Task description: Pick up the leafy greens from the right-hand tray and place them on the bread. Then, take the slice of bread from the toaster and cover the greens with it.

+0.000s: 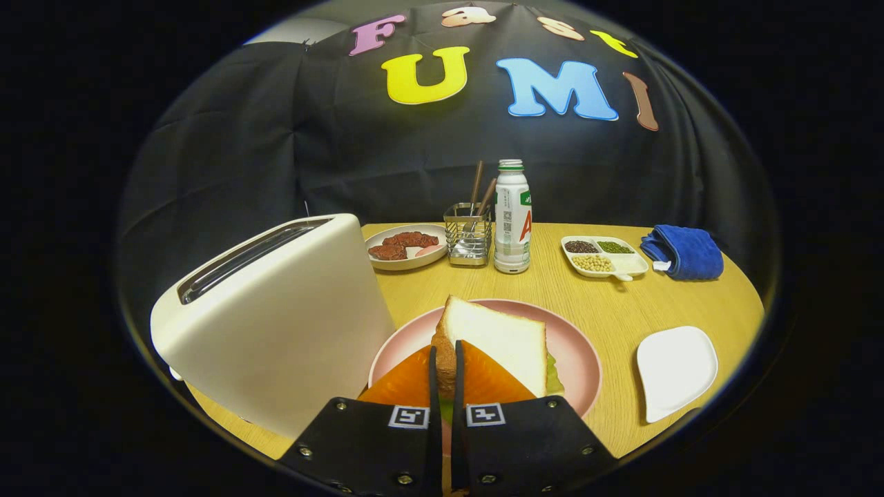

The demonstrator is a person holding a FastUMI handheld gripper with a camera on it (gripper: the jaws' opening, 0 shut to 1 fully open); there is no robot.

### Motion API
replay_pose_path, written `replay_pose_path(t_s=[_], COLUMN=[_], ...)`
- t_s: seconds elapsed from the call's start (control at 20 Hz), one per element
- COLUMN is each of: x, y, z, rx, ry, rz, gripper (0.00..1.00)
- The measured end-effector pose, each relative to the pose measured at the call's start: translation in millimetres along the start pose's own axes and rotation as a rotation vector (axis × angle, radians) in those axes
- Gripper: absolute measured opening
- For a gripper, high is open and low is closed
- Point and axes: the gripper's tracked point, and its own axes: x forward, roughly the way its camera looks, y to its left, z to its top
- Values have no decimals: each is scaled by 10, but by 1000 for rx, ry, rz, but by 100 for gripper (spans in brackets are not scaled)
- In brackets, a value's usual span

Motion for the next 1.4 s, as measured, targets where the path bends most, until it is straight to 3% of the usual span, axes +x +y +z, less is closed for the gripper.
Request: replay_pose_path(t_s=[0.1,0.35,0.9,1.4], x=[-22,17,-214,-650], y=[36,86,-55,-699], z=[-18,-77,243,725], rx=[11,25,30,23], ry=[10,29,-69,-182], rz=[14,34,24,-44], gripper=[22,33,34,34])
